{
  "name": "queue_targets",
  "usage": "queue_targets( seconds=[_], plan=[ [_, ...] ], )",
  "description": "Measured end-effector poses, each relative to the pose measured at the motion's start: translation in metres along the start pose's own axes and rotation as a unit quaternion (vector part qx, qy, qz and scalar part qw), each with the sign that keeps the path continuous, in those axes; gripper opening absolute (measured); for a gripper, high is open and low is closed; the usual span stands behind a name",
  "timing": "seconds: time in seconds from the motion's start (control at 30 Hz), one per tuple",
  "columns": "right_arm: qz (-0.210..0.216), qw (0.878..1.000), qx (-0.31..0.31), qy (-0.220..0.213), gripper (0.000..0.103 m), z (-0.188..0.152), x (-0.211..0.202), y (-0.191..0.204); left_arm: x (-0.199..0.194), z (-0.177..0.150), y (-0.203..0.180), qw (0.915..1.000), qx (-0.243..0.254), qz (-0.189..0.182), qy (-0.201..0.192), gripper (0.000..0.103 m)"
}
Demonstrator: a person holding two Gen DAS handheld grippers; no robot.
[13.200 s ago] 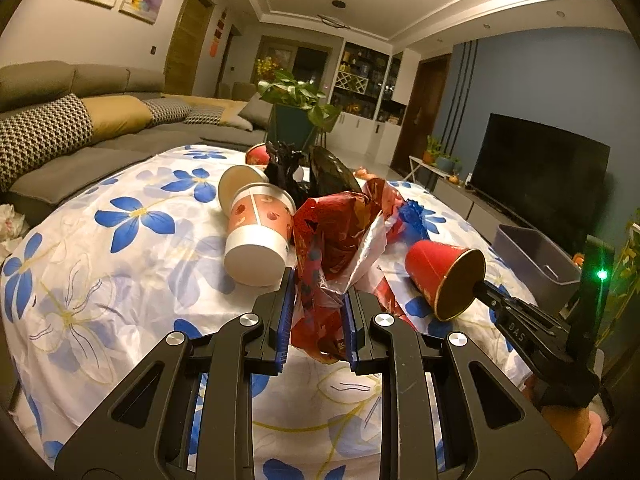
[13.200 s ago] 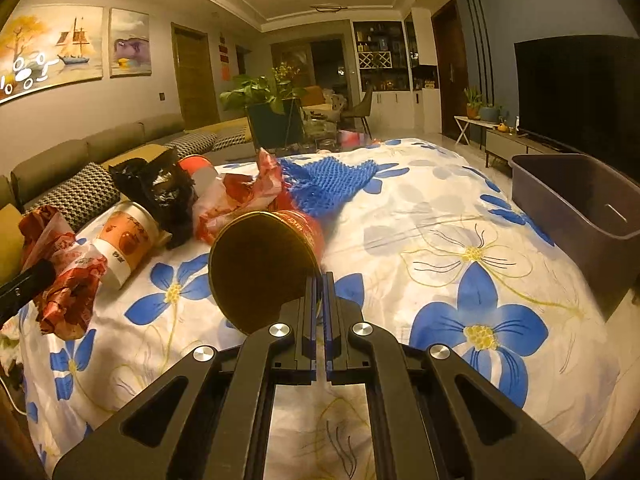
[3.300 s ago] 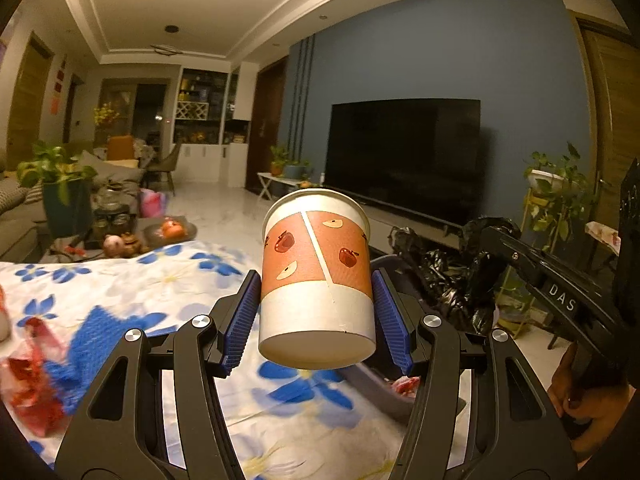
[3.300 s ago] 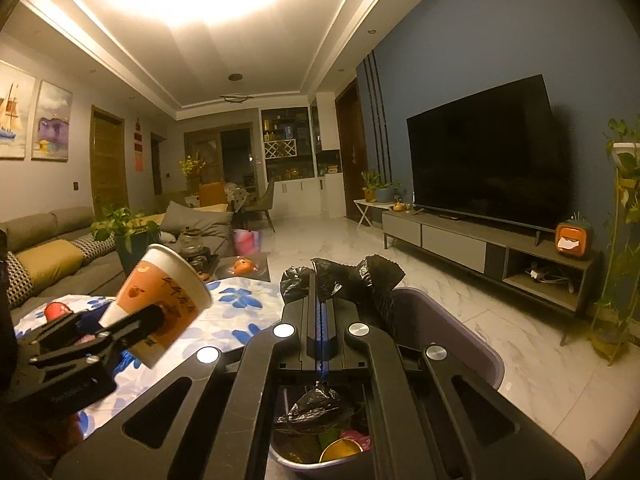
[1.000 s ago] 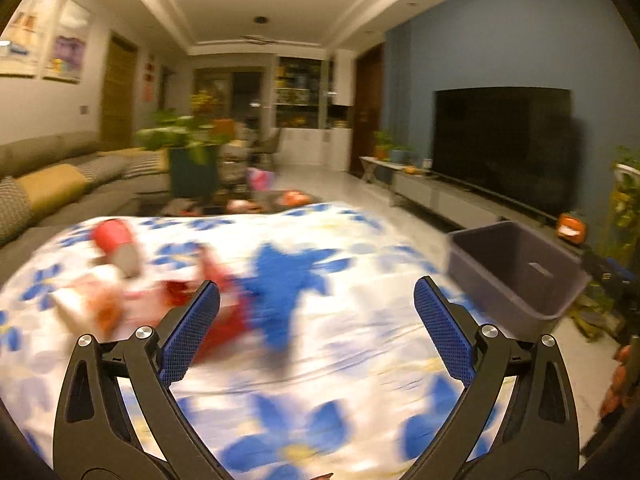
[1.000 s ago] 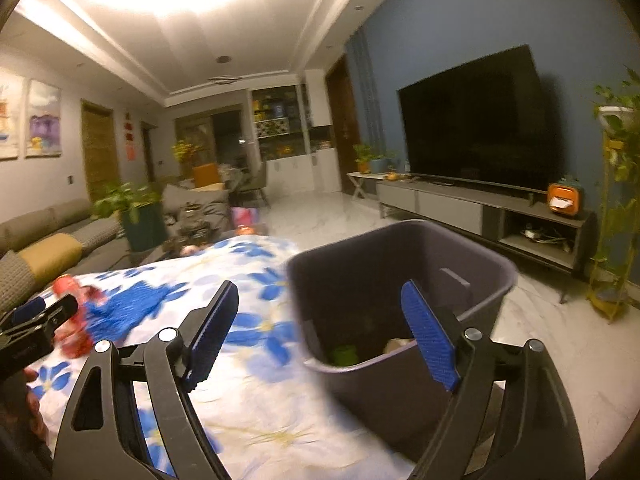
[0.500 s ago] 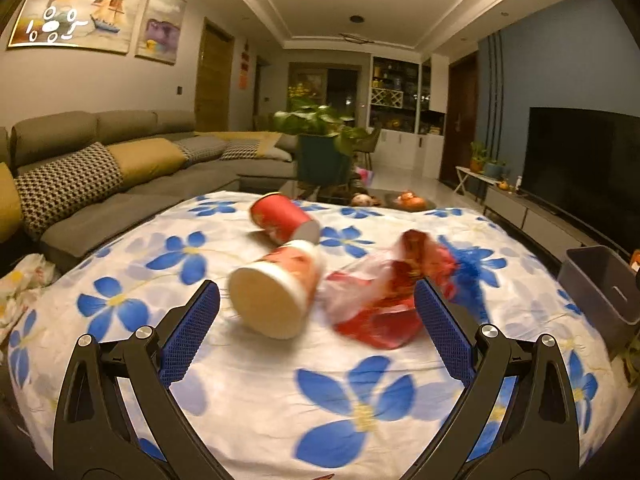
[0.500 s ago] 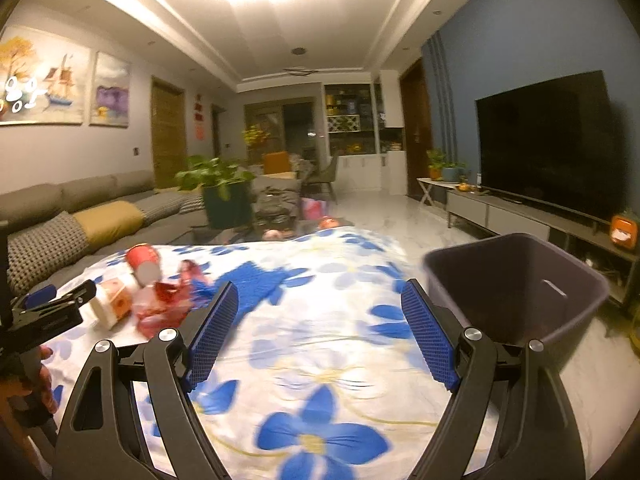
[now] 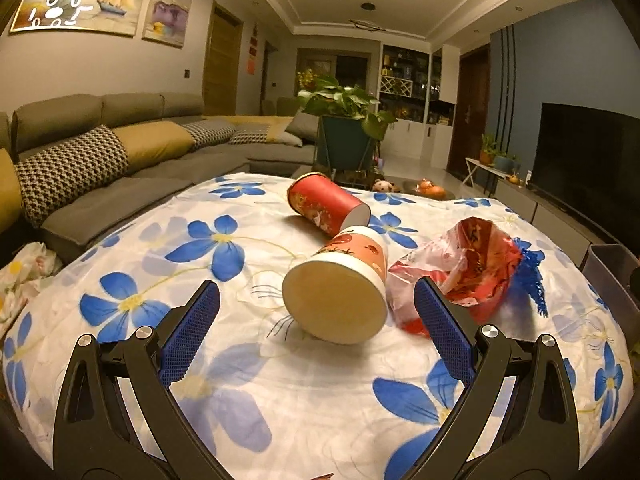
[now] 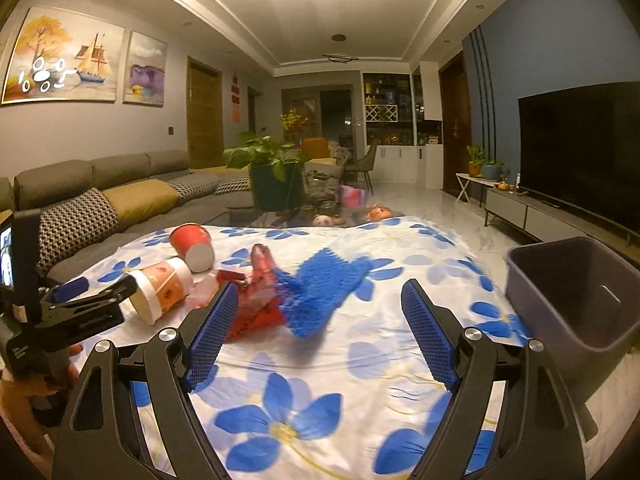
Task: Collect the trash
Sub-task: 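Approach a white cup with the left tool while the right tool grasps a red bag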
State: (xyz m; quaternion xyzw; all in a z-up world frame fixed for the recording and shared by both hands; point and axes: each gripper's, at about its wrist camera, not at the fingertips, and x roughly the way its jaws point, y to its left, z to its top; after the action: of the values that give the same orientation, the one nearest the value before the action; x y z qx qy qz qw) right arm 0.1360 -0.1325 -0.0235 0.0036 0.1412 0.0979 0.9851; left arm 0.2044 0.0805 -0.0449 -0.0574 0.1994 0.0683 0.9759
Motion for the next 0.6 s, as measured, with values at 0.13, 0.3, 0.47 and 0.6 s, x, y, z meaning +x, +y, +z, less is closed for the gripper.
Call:
queue_targets(
  seconds=[0.13,0.3,0.47,0.6],
  plan=[
    [0.007,1.000,-0.002,0.010,0.081,-0.001,0.018,0.011,0.014,0.005,0.002,0.9998,-0.002,-0.015,0.013,0.096],
    [0.012,1.000,0.004,0.022,0.081,0.000,0.036,0.014,0.034,0.010,0.003,0.9990,-0.004,-0.027,0.036,0.096],
    [0.014,0.999,0.009,0.029,0.081,-0.002,0.048,0.017,0.050,0.009,0.008,0.9968,-0.017,-0.041,0.066,0.096],
    [0.022,0.999,0.008,0.034,0.081,0.001,0.054,0.024,0.056,0.008,0.013,0.9948,-0.027,-0.062,0.076,0.080]
  ],
)
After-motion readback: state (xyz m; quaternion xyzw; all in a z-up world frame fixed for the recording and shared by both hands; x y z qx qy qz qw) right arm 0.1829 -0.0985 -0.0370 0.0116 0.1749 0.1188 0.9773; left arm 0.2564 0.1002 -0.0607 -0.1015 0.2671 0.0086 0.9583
